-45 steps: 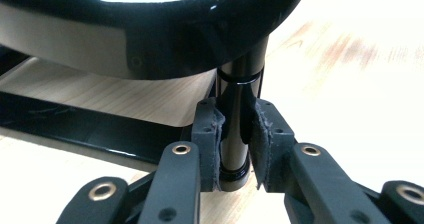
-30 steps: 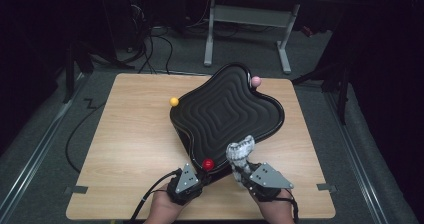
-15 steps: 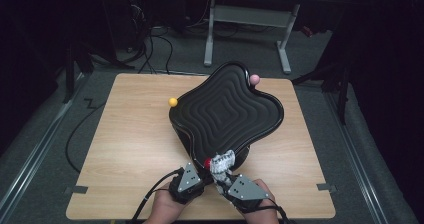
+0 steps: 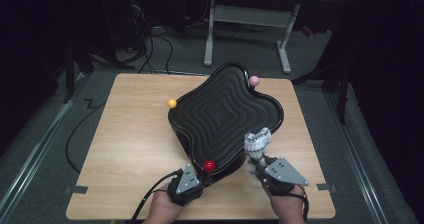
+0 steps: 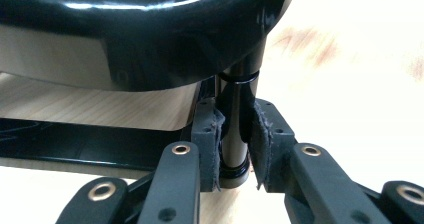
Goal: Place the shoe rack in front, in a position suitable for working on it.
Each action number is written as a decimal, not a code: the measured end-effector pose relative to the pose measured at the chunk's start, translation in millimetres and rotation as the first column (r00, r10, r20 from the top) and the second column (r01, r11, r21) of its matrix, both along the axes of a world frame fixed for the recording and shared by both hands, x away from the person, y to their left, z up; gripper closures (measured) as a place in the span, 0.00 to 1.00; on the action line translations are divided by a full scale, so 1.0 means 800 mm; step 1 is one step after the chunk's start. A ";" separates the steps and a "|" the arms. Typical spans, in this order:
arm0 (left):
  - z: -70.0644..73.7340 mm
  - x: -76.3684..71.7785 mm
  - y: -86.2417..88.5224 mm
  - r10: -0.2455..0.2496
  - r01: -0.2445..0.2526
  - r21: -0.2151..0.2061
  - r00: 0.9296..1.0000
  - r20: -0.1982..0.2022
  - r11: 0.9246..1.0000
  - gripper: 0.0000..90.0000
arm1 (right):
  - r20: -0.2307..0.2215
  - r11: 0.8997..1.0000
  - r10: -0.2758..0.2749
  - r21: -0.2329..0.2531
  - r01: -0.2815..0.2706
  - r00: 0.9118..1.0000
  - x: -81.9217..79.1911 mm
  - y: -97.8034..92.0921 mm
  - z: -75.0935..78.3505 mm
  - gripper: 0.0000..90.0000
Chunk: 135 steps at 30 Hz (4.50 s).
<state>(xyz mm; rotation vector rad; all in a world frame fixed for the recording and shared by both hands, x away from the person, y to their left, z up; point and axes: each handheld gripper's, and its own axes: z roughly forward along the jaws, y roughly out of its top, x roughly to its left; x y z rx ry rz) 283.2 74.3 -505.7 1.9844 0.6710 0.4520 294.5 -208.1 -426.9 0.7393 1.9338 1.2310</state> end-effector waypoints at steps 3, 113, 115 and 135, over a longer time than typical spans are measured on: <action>0.000 -0.004 0.005 0.004 -0.004 -0.002 1.000 -0.002 1.000 0.82 | -0.012 0.997 -0.049 0.064 0.050 0.999 0.013 -0.022 0.008 0.86; 0.022 -0.007 0.098 0.226 -0.223 -0.072 0.974 0.035 0.972 0.83 | -0.444 0.999 0.038 -0.018 -0.052 0.895 0.056 0.070 -0.093 0.85; 0.022 -0.008 0.095 0.217 -0.215 -0.073 0.976 0.033 0.974 0.83 | -0.444 0.997 0.066 -0.016 -0.082 0.894 0.049 0.080 -0.094 0.85; 0.022 -0.016 0.076 0.157 -0.154 -0.060 0.987 0.041 0.986 0.83 | -0.424 0.961 0.238 -0.027 -0.274 0.874 0.010 0.156 -0.098 0.85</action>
